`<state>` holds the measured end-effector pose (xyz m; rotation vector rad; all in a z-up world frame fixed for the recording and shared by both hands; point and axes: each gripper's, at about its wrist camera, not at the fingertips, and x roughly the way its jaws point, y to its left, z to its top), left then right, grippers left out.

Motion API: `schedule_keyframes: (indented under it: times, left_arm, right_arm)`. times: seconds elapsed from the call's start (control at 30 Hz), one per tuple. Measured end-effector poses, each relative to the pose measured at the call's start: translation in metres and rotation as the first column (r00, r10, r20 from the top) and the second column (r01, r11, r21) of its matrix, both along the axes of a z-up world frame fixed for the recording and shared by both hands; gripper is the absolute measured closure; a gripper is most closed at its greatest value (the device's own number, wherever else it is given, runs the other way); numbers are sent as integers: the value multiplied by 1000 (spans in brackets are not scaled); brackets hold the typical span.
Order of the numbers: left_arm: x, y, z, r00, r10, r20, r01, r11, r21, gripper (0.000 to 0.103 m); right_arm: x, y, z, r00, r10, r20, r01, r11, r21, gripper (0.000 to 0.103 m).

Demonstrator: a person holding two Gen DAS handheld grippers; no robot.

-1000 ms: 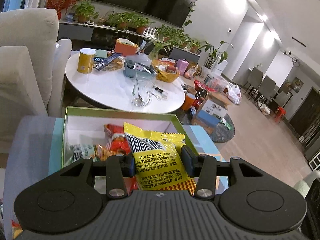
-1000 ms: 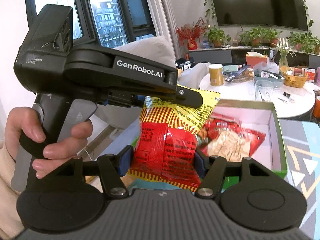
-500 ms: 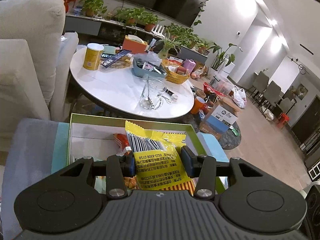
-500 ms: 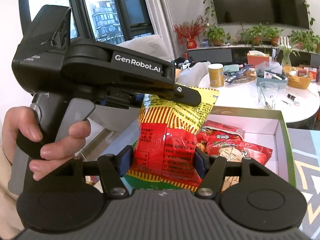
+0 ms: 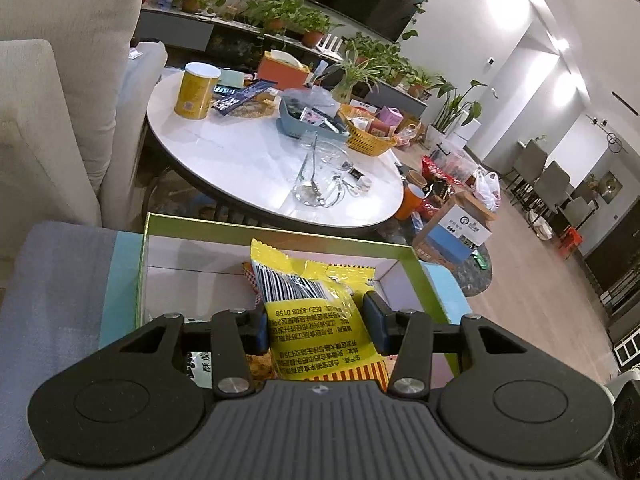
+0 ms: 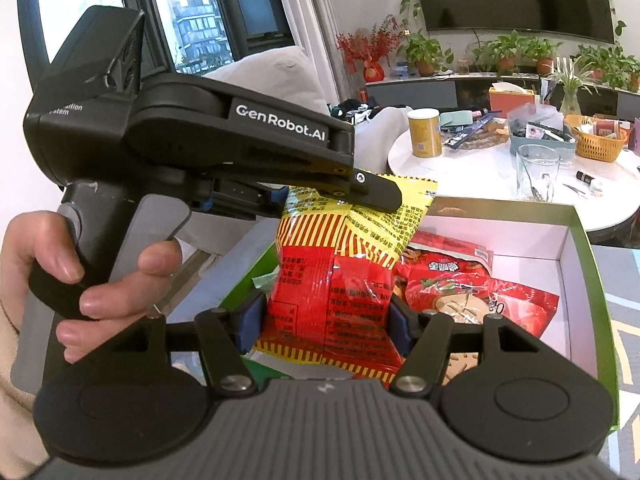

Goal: Organize snacks
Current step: 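Lower the snack bag into the box and open the right gripper, then move the right gripper to the bagged bread loaf beside the box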

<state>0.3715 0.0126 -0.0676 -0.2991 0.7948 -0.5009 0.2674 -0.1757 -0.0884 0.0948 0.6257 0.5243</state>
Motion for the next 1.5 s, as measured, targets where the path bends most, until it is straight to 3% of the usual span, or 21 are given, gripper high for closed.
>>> schedule_keyframes:
  times: [0.43,0.63,0.77,0.83,1.03,1.27,1.5]
  left_arm:
    - [13,-1,-9,999,25,-25,-24,999,37,56]
    - [9,8,-2,996,81,35,-83,995,49,53]
    - [2,15,9,993,95,75,-100,993,69,50]
    - [-3,17,14,991,94,101,-101,992,77,48]
    - [-25,31,22,986,102,129,-114,989,91,46]
    - [-57,59,17,984,145,104,-158,979,128,45]
    - [-86,93,-8,976,214,31,-216,963,158,45]
  right_arm:
    - [10,6,-5,1000,-12,-26,11,1000,-21,40]
    - [12,7,-6,999,-24,-42,23,999,-22,38]
    - [11,7,-6,997,-55,-45,53,998,-37,25]
    - [10,4,-4,997,-66,-41,65,997,-31,13]
    - [-1,-6,9,994,-109,11,109,994,-32,9]
    - [-19,-18,20,993,-118,25,118,993,-1,7]
    - [-43,-10,23,998,-65,13,65,998,-4,7]
